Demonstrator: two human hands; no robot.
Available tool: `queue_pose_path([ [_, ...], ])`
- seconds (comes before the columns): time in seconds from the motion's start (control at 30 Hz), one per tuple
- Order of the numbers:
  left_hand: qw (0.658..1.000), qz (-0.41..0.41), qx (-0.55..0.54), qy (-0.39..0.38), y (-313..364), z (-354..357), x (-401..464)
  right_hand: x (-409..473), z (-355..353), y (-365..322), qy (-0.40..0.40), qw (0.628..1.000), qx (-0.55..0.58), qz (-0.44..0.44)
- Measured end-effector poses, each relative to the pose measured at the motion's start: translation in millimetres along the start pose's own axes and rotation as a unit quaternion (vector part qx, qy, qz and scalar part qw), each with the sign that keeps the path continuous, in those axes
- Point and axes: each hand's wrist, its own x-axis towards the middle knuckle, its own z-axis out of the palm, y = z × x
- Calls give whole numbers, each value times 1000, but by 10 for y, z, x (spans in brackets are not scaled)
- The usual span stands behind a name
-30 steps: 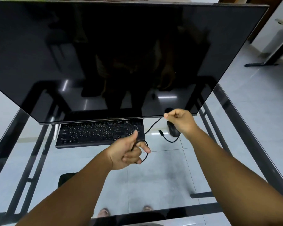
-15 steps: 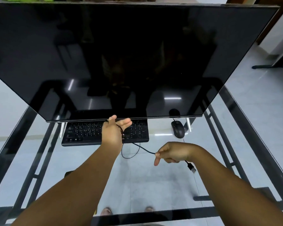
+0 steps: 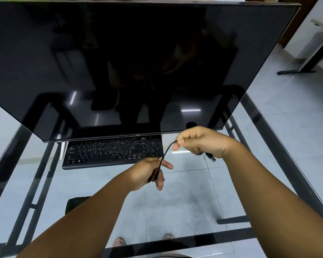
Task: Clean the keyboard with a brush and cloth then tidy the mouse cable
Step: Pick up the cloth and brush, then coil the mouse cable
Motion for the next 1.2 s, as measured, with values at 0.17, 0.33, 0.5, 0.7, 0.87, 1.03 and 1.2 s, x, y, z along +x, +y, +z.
queue_pose_path([
  [0.17, 996, 13, -66, -57, 102, 48, -55, 141, 40, 168, 140, 988, 72, -1],
  [0.33, 985, 2, -150, -82, 200, 23, -109, 241, 77, 357, 241, 967, 82, 22],
  [0.5, 945, 23, -318, -66, 257, 8, -139, 280, 151, 578, 215, 975, 9, 55],
  [0.7, 898, 34, -430, -93, 301, -37, -137, 280, 291, 649, 158, 985, -27, 66],
  [0.87, 887, 31, -453, -88, 294, -38, -97, 253, 317, 540, 126, 976, 165, 59],
  [1.03, 886, 32, -452, -98, 305, -22, -88, 207, 287, 508, 53, 968, 239, 58],
  [1.2, 889, 32, -441, -117, 317, 19, -76, 190, 313, 495, -21, 966, 250, 59],
])
